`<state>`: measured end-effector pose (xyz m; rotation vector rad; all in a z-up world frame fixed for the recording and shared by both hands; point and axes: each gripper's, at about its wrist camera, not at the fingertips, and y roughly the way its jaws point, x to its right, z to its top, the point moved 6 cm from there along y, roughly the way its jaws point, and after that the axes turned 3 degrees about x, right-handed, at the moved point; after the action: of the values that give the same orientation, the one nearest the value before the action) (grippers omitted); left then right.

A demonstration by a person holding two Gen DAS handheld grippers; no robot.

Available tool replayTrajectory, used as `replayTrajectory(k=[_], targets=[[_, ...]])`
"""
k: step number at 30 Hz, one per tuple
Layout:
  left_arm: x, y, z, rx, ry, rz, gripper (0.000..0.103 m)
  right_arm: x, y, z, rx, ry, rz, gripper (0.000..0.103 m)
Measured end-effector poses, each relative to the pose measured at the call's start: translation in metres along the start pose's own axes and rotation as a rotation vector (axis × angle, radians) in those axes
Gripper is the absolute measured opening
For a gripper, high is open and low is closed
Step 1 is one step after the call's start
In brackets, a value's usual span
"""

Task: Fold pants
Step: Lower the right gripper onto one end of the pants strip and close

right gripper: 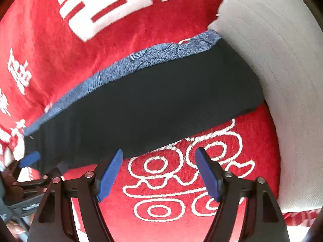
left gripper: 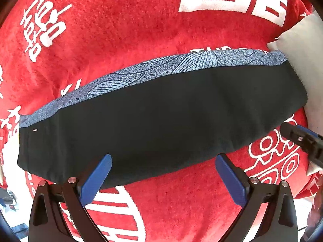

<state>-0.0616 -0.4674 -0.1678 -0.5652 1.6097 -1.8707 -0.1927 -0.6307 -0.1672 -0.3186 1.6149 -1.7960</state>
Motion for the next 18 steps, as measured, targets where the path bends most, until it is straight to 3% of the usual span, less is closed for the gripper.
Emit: replayTrajectory(k=[9,13,18], targets=[[0.009,0.005,0.012,0.040,-0.032,0.002,0.103,0.039,-0.015,-0.011,0.154,0.231,0.242,0.077],[0.013,0.015,0.021,0.058,-0.048,0.006,0.103,0.065,-0.002,-0.018,0.181,0.373,0.315,0.067],[0.015,0.026,0.030,0.072,-0.061,0.008,0.103,0.073,0.008,-0.014,0.240,0.436,0.365,0.060]])
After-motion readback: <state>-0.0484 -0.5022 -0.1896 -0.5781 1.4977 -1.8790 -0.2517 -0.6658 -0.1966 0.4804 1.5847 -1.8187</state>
